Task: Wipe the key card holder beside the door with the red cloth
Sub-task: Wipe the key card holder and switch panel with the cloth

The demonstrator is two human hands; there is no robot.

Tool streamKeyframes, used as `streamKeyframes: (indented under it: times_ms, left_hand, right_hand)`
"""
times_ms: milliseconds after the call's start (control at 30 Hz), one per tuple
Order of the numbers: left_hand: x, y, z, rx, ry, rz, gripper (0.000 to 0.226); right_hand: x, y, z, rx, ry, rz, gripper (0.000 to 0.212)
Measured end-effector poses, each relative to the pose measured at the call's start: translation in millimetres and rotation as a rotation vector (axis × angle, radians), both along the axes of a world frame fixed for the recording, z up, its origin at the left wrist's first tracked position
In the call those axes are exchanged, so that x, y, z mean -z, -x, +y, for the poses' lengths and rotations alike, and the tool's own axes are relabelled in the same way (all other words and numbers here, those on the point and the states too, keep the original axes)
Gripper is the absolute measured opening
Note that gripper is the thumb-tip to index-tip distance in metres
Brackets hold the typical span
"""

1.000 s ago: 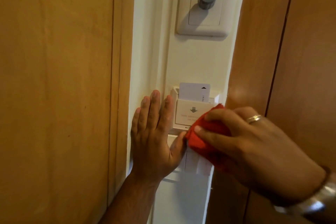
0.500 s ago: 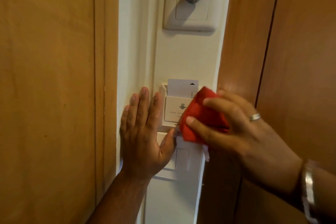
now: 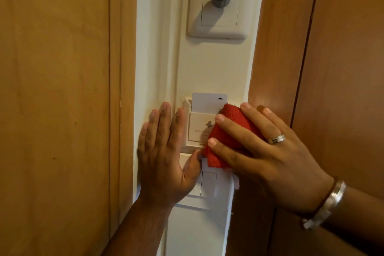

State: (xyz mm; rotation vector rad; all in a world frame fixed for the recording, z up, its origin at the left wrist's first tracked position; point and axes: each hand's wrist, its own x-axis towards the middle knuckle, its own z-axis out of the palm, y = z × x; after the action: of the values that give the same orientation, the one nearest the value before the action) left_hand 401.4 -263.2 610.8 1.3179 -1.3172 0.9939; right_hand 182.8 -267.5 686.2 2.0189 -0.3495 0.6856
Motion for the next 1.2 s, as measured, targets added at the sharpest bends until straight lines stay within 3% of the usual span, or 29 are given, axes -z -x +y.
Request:
streamKeyframes:
  times_ms: [133,267,433,600,767,933,1100,1200]
  left_hand:
    - [-0.3,1.2,0.5,0.002,0.013,-0.011,0.077]
    - [-0.3,0.2,0.6,-0.003,0.002,-0.006,0.076]
    - [-1.1,0.9,-0.4,-0.008,0.013,-0.005,0.074]
    - [-0.8,0.4,0.4,-0.003,0.002,-0.002,0.073]
    - [-1.2,1.3,0.4,-0.001,0.008,0.002,0.074]
    - [-1.3,0.7,0.5,0.000,0.006,-0.002,0.074]
    - [-1.0,0.4,0.8,-0.008,0.002,-0.001,0.075]
    - [-0.8,0.2,0.3,-0.012,-0.004,-0.001,0.074]
  right_hand:
    - [-3.6,-10.8,3.8,-0.038,0.072,-0.045,0.058]
    - [7.4,-3.5,7.8,-0.032,0.127,0.117,0.067]
    - [-19.5,5.0,8.4,-0.029,-0.001,-0.028,0.071]
    - [-7.7,14.5,7.3,-0.038,0.038,0.164,0.070]
    - [-24.2,18.7,7.6,-0.016,-0.097,-0.016,0.064]
    - [-6.1,26.0,9.2,-0.017,-0.089,0.192,0.070]
    - [-23.7,22.2,7.6,-0.043,-0.117,0.004,0.071]
    - [-5.7,19.9,9.7,-0.068,-0.075,0.133,0.066]
